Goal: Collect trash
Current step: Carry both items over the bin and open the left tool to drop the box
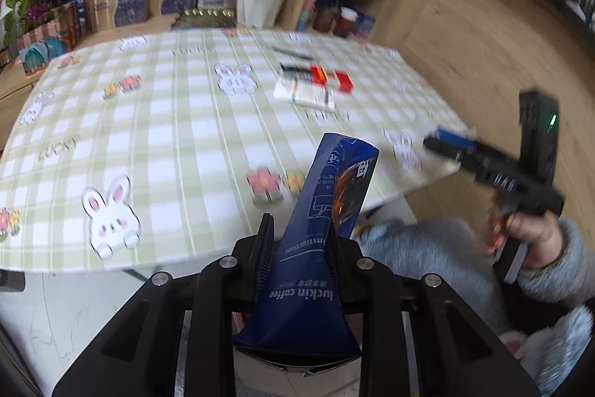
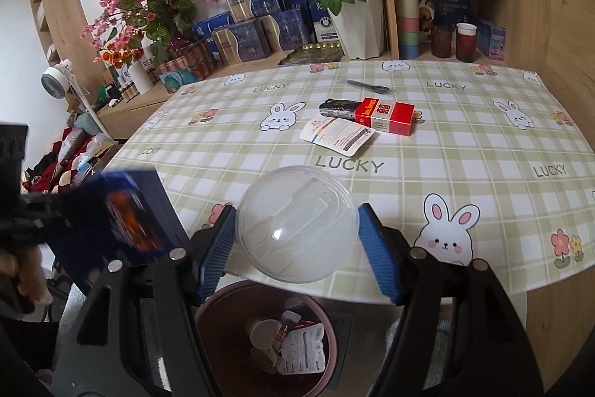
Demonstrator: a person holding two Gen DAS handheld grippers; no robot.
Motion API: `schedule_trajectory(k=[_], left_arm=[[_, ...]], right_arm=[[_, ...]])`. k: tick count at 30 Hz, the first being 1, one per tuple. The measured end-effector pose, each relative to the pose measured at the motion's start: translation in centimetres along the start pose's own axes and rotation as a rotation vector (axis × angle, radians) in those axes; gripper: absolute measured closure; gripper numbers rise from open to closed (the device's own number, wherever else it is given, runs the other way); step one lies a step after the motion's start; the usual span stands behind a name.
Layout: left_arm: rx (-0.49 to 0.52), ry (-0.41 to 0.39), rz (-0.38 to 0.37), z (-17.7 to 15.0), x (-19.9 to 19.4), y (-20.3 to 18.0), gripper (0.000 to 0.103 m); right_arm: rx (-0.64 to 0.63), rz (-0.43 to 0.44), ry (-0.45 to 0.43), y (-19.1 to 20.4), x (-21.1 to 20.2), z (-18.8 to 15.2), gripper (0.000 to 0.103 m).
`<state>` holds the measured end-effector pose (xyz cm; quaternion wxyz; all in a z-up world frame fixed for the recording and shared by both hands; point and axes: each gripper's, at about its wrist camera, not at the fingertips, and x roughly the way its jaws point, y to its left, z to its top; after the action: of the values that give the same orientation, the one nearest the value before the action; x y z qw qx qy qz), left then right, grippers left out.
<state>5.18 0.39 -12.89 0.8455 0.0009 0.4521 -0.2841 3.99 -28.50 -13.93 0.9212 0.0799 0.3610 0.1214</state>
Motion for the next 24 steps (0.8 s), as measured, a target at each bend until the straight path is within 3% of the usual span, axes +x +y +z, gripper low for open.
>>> schedule_trajectory(k=[10,24], left_arm=[[0.094,0.150,0.021,-4.1,5.1,-2.1,0.078],[0.197,0.325,0.091,-5.9,13.2,-4.0,0.077]], right_arm=[[0.030,0.020,0.001,0.4,-1.4,-1.7,0.036],[0.087,0.004,0.014,-1.6,-1.2,-2.4,0.036]])
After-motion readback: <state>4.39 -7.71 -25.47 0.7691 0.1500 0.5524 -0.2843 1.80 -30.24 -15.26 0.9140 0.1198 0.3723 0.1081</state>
